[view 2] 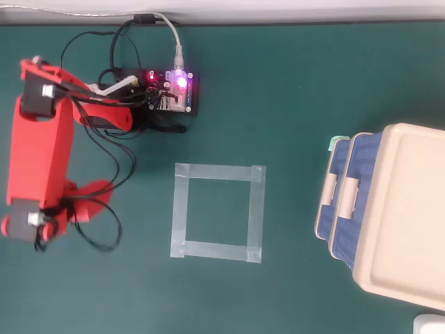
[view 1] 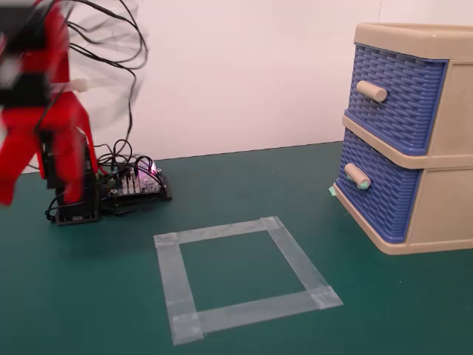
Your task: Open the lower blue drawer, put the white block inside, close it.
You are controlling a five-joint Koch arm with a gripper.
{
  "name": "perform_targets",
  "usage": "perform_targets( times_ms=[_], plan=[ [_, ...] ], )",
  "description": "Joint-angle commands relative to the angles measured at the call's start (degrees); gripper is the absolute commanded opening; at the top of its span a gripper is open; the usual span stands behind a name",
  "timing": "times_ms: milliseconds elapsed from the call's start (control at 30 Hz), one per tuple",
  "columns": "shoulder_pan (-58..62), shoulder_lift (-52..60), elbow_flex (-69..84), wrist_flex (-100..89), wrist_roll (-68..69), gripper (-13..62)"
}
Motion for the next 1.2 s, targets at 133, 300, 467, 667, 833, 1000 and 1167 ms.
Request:
perform_targets(
  times_ms=[133, 300, 467, 667, 833, 1000, 1167],
  plan=[
    [7.29, 16.26, 24.87, -12.74, -9.40, 33.9],
    [7.29, 30.23, 39.64, -13.36, -7.73, 33.9],
    [7.03, 32.96, 46.14, -13.27, -4.39, 33.9],
    [5.27, 32.96, 47.29, -13.18, -5.10, 33.9],
    [1.14, 32.87, 47.29, -13.10, -5.10, 34.3],
    [0.97, 32.87, 47.20, -13.10, -5.10, 34.4],
    [0.97, 32.87, 47.20, -13.10, -5.10, 34.4]
  ],
)
